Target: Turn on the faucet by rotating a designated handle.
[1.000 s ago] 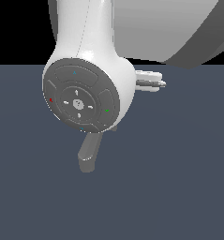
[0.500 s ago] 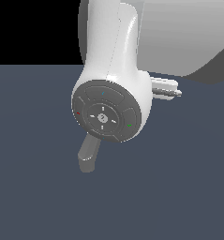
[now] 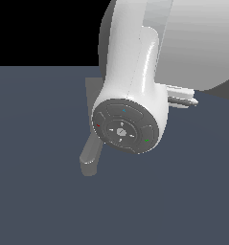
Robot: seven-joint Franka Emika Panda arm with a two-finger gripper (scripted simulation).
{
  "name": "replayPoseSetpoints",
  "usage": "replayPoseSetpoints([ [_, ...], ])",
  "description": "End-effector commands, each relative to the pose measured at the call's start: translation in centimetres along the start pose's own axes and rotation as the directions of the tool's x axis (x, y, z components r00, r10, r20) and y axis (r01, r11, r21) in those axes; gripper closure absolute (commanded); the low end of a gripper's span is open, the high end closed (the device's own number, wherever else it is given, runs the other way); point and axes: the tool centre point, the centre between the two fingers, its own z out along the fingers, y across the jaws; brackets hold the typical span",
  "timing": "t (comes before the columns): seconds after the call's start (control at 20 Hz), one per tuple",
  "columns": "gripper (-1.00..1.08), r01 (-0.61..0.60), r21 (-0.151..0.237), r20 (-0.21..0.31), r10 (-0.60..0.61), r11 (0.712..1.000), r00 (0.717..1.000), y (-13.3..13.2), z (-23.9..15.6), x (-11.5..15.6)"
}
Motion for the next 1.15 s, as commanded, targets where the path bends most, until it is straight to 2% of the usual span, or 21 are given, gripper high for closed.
replayPoseSetpoints([
  [0.0,1.08,0.105,-0.245,0.022,-0.103,0.964,0.994,3.9,-0.5,0.5],
  [1.1,1.08,0.122,-0.258,0.011,-0.123,0.958,0.992,1.5,0.3,6.4],
])
